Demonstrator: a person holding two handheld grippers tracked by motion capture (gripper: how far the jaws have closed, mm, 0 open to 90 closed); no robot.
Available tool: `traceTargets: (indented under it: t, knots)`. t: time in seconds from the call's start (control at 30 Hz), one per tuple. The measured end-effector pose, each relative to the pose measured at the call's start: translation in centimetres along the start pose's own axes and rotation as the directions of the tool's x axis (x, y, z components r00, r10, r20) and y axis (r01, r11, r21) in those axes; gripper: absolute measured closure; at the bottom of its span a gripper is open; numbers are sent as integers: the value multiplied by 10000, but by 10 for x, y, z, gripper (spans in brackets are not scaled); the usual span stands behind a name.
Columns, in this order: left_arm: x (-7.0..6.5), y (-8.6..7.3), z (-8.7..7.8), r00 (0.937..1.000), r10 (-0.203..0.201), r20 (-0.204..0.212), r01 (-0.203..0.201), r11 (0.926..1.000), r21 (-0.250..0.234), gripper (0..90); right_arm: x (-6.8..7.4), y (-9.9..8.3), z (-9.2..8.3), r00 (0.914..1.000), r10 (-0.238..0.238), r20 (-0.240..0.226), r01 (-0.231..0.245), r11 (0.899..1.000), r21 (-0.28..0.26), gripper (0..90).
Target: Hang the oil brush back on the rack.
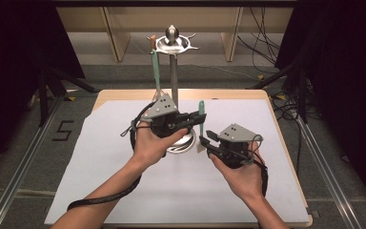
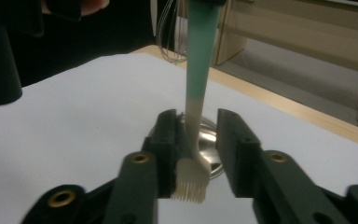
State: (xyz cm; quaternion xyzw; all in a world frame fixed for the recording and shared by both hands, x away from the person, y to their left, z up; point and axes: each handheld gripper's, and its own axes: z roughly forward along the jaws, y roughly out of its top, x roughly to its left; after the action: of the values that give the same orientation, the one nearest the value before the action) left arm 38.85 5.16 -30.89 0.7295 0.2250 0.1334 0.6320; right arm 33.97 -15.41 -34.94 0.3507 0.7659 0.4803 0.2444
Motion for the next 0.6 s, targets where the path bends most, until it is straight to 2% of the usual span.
traceTargets:
  t: [0.03, 0.07, 0.1, 0.2, 0.23, 0.27, 0.3, 0.33, 0.37, 0.43, 0.47, 0.5, 0.53, 0.57, 0.6]
  knots:
    - [1, 1, -2, 10000, 80, -36, -80, 10000, 51, 831, 0, -1, 0, 10000, 42, -41, -42, 10000, 39, 621]
    - [3, 2, -3, 9999, 134, -23, -134, 9999, 74, 831, 1, -2, 1, 9997, 228, 110, -227, 9996, -154, 607]
    - [4, 2, -5, 9998, 194, -9, -194, 9998, 101, 831, -2, -3, -1, 9999, 98, -31, -97, 9999, 131, 595]
    - [9, 3, -9, 9994, 350, -45, -349, 9993, 154, 831, -6, -8, -4, 9997, 223, 70, -224, 9994, 249, 570]
    - [10, 4, -10, 9992, 397, -40, -397, 9991, 173, 830, -8, -10, -4, 10000, 24, 43, -25, 9997, 240, 562]
    - [12, 5, -12, 9990, 450, -1, -450, 9988, 170, 831, -8, -12, -5, 9992, 397, 82, -399, 9988, 282, 562]
    - [13, 5, -13, 9992, 407, -22, -407, 9991, 141, 830, -8, -16, -4, 9981, 548, 278, -554, 9982, 232, 564]
    - [14, 5, -14, 9991, 428, -30, -427, 9989, 169, 830, -11, -17, -6, 9990, 382, 213, -393, 9980, 489, 556]
    - [15, 6, -15, 9992, 392, -38, -392, 9991, 170, 830, -14, -19, -6, 9995, 135, 273, -146, 9990, 416, 545]
    - [18, 7, -17, 9989, 463, -58, -462, 9987, 194, 830, -16, -23, -8, 9990, 186, 418, -203, 9990, 408, 532]
    - [18, 7, -19, 9990, 431, -113, -429, 9990, 158, 830, -16, -25, -9, 9978, 492, 433, -512, 9976, 463, 529]
    - [20, 7, -20, 9988, 451, -179, -449, 9989, 119, 830, -18, -27, -10, 9976, 536, 434, -556, 9974, 469, 529]
    - [21, 8, -22, 9987, 455, -239, -453, 9989, 91, 830, -22, -28, -11, 9986, 251, 457, -271, 9987, 426, 528]
    - [21, 9, -23, 9986, 461, -260, -460, 9989, 41, 830, -20, -30, -13, 9960, 744, 500, -772, 9954, 569, 527]
    - [22, 9, -25, 9986, 438, -294, -437, 9990, 21, 830, -22, -32, -13, 9964, 687, 501, -715, 9959, 558, 527]
